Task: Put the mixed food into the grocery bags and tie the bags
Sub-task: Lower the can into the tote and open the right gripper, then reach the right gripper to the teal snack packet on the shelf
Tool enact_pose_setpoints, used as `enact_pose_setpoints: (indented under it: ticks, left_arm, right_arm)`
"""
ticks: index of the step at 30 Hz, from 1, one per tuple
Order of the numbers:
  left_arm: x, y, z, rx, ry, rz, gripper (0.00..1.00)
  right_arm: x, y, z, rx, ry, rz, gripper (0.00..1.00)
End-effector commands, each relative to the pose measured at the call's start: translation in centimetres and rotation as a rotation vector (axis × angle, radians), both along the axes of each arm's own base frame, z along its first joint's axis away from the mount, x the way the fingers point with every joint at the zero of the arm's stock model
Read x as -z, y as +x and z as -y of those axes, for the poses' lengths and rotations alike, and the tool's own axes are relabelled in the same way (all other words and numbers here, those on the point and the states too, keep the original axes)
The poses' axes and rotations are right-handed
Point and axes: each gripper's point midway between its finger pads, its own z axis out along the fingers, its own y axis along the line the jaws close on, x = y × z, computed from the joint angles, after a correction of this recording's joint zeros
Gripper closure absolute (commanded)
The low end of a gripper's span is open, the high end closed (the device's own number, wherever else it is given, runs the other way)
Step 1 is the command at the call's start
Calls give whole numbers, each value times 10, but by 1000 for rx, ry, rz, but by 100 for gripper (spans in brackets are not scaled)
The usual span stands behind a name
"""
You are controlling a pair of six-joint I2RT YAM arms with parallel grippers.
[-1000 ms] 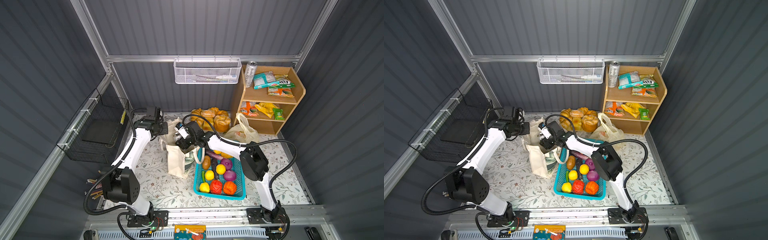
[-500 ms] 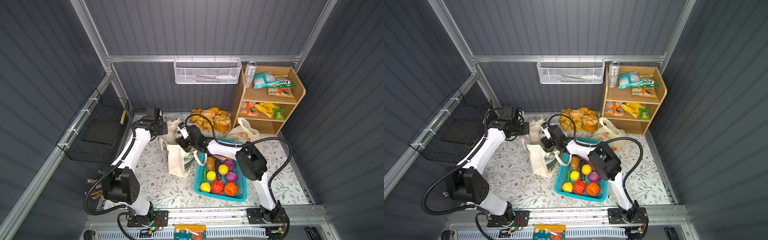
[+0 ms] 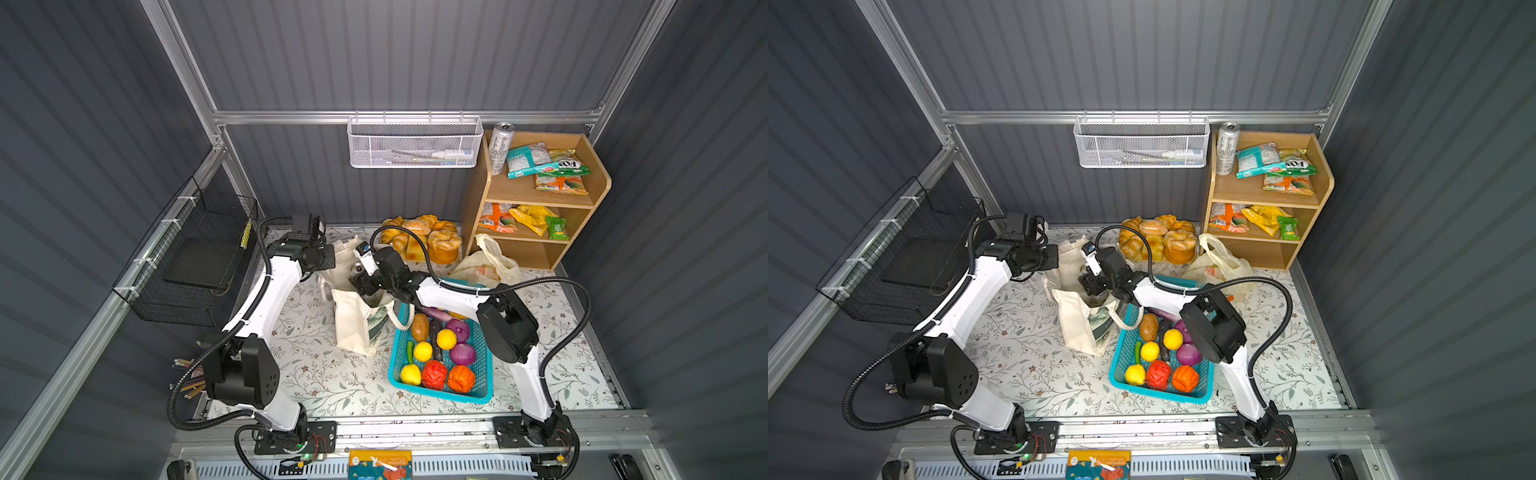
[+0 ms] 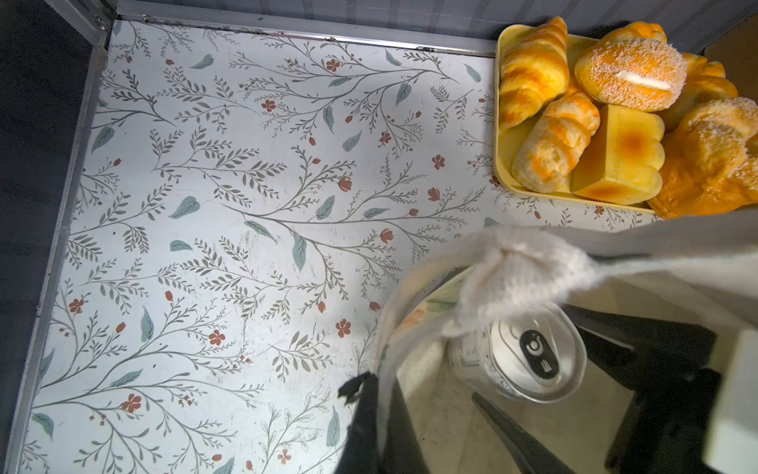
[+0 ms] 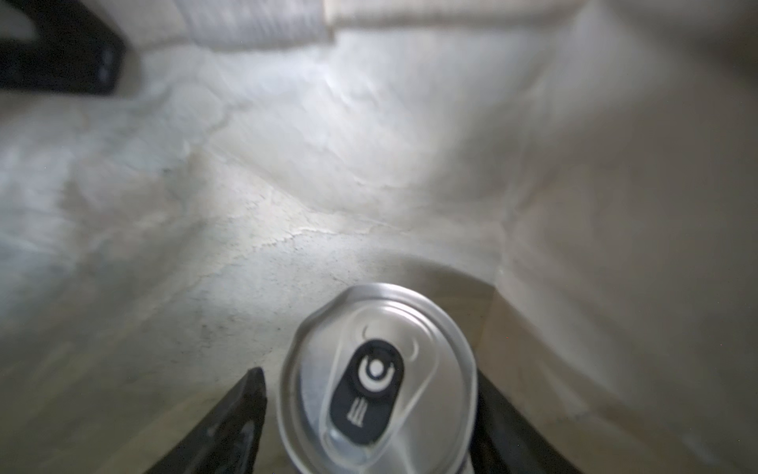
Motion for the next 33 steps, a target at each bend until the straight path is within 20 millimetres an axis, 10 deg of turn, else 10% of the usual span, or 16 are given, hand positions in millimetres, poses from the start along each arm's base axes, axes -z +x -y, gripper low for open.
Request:
enact_pose_setpoints:
  ticks: [1,11,18,24,29,33]
  left_arm:
    - [8,-13,3,14,0,-47,100]
    - [10,-12,2,15,8,-50,100]
    - [8,-12,1,13,14,-42,100]
    - [2,-13,0,12,13,-30,100]
    - [2,-13,1,10,8,-28,100]
    - [3,-12,2,13,1,-28,100]
  right_arm:
    - [-29,-9,-2,-30,26,-6,23]
    - [-216,-42,52,-39,193,151,22]
    - [-333,-21,216,254,416,165,23]
    - [-346,20,385,626,584,50,26]
    - [-317,43,460,776,667,-96,27]
    - [-299,72,479,784,746,-179,28]
